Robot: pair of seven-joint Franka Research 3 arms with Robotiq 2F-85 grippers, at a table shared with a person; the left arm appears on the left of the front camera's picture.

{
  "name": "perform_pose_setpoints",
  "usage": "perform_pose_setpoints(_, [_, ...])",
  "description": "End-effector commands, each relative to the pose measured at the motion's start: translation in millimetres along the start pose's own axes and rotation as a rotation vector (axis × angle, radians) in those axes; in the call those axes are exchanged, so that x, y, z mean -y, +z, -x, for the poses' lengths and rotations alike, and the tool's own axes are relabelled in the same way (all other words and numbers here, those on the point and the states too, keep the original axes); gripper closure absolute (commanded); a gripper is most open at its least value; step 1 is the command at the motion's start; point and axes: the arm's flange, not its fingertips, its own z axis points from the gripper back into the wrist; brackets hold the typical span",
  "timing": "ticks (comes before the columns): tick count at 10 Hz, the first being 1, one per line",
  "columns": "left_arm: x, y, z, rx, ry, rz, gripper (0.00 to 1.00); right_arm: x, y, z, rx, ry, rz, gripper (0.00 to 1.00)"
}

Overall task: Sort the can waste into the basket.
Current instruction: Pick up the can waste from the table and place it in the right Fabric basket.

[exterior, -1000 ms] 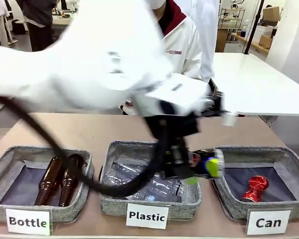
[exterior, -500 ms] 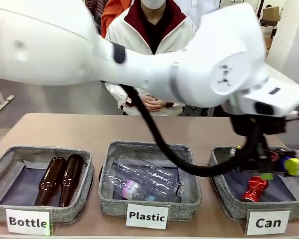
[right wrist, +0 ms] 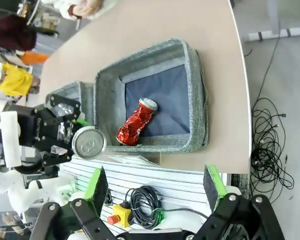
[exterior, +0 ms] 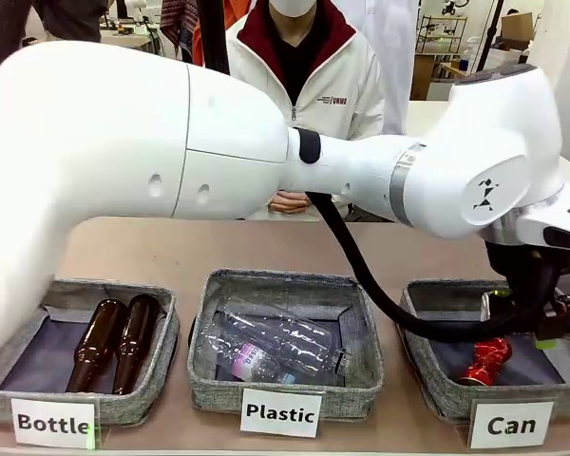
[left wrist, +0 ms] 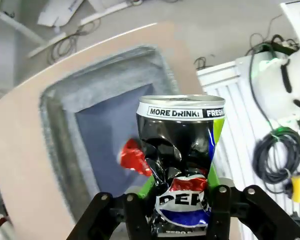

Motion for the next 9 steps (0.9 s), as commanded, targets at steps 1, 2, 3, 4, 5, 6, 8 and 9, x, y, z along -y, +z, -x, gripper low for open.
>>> perform_pose_setpoints(1, [-6.4, 4.1, -12.0, -0.037, 0.023, -0.068, 0.07, 0.0, 2.8, -5.0, 0.009, -0.022, 0.004, 0.0])
perform_pose_setpoints(2, [-7.4, 4.7, -10.1, -0.036, 0.032, -0.078, 0.0, 0.0, 2.8, -5.0, 0.009, -0.022, 0.004, 0.0])
perform_pose_setpoints(3, [-7.6, 6.3, -8.1, -0.041, 0.031, -0.101, 0.0, 0.0, 2.8, -5.0, 0.009, -0.022, 0.004, 0.0])
perform_pose_setpoints(4, [-6.8, 8.7, -6.0, -0.046, 0.03, -0.122, 0.0, 0.0, 2.8, -5.0, 0.009, -0.022, 0.004, 0.0])
perform_pose_setpoints(5, [-6.0, 12.5, -2.6, -0.038, 0.035, -0.128, 0.0, 0.0, 2.8, -5.0, 0.009, -0.022, 0.004, 0.0])
perform_pose_setpoints(6, [-6.2, 17.9, 2.0, -0.035, 0.044, -0.129, 0.0, 0.0, 2.8, -5.0, 0.009, -0.022, 0.004, 0.0])
perform_pose_setpoints(8, [-4.2, 42.8, 19.3, -0.078, 0.07, -0.145, 0.0, 0.0, 2.8, -5.0, 0.009, -0.022, 0.004, 0.0])
perform_pose_setpoints(9, [4.4, 72.2, 40.1, -0.162, 0.108, -0.102, 0.0, 0.4, 0.2, 0.1, 0.001, -0.001, 0.0, 0.0])
